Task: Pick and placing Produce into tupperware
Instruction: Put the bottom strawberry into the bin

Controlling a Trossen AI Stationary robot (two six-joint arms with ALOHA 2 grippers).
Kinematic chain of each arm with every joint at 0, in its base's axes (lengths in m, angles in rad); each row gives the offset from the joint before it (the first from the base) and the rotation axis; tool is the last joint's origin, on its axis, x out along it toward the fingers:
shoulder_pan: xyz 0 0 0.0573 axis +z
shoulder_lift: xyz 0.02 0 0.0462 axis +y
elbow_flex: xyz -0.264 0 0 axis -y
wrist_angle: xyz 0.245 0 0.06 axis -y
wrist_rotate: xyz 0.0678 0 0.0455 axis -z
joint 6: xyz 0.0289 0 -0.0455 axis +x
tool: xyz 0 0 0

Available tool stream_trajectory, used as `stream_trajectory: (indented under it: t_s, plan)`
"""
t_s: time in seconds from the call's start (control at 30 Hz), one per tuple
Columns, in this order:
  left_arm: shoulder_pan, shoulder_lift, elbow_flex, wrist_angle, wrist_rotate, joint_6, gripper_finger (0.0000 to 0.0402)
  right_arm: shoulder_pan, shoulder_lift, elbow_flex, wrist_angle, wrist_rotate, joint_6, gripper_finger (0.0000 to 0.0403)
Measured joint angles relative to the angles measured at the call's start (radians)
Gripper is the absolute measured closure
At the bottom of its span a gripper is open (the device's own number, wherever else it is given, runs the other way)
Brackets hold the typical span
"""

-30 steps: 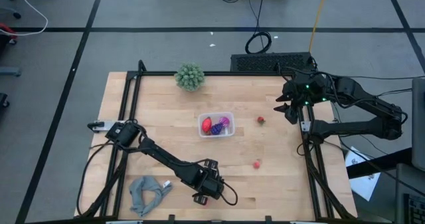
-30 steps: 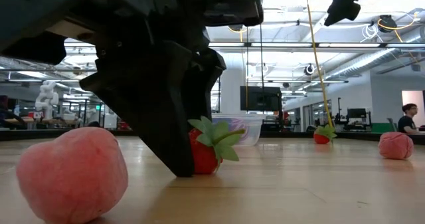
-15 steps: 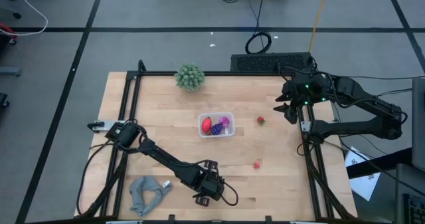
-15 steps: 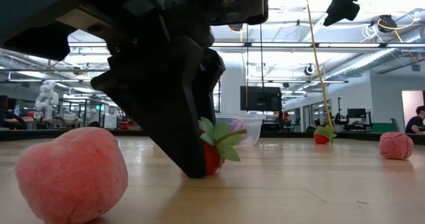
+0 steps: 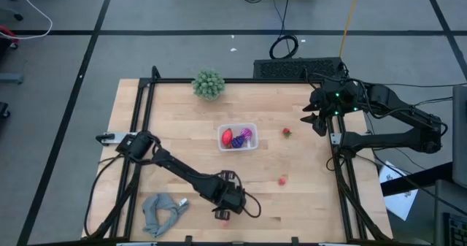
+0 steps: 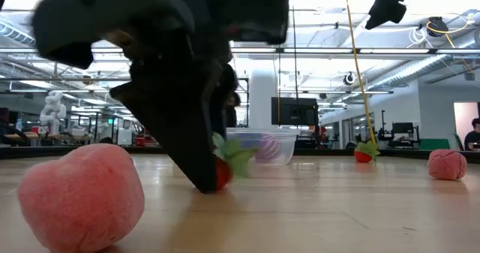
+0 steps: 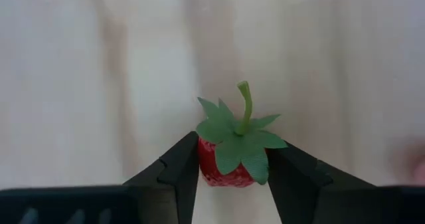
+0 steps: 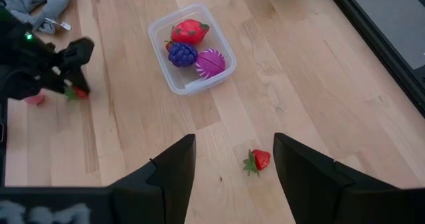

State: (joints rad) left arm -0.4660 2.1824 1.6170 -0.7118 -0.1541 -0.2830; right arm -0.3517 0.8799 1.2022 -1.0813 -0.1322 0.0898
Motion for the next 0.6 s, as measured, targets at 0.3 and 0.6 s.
stream_trajectory:
  t_s: [0.3,0.6]
  plan:
    - [0.056,-0.103,0.001,-0.178,-0.003,-0.089,0.0253,0.0,0.0,0.0,0.007,0.0,-0.001,0.0209]
    - [0.143,-0.253,0.003,-0.335,-0.018,-0.097,0.0252,0.0,0.004,0.0,0.008,0.0,-0.008,0.0209]
